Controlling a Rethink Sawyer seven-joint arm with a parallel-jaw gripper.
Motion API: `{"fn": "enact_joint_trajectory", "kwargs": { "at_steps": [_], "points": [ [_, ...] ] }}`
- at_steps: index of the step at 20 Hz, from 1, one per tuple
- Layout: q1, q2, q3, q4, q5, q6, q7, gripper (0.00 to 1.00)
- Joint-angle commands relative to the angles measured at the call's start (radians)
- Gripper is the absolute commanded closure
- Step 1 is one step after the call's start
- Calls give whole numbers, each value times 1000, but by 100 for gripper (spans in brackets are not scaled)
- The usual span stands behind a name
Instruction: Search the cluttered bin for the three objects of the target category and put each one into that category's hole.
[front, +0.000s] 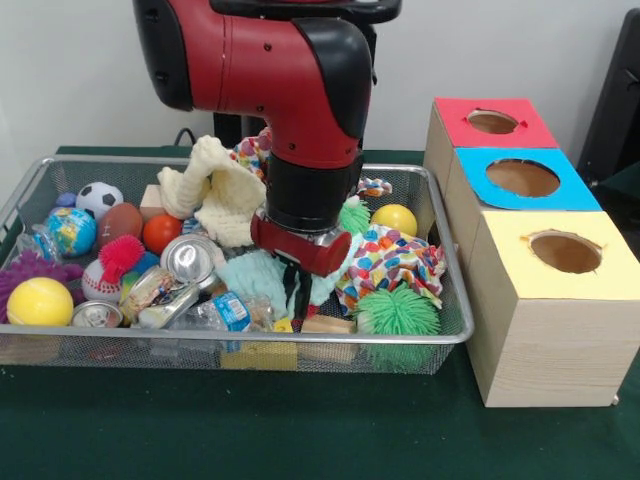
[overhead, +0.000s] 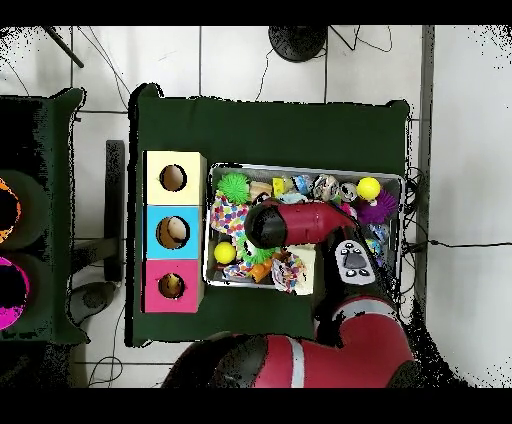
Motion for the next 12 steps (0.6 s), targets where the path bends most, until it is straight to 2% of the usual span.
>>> {"fn": "enact_joint_trajectory", "kwargs": {
  "at_steps": [1, 4, 7, 12],
  "points": [
    [-117, -159, 98, 265, 68, 229, -93, 100],
    [-134, -233, 112, 331, 91, 254, -88, 100],
    [-144, -258, 117, 372, 96, 223, -63, 100],
    [-163, -316, 141, 434, 152, 266, -40, 100]
  ]
}}
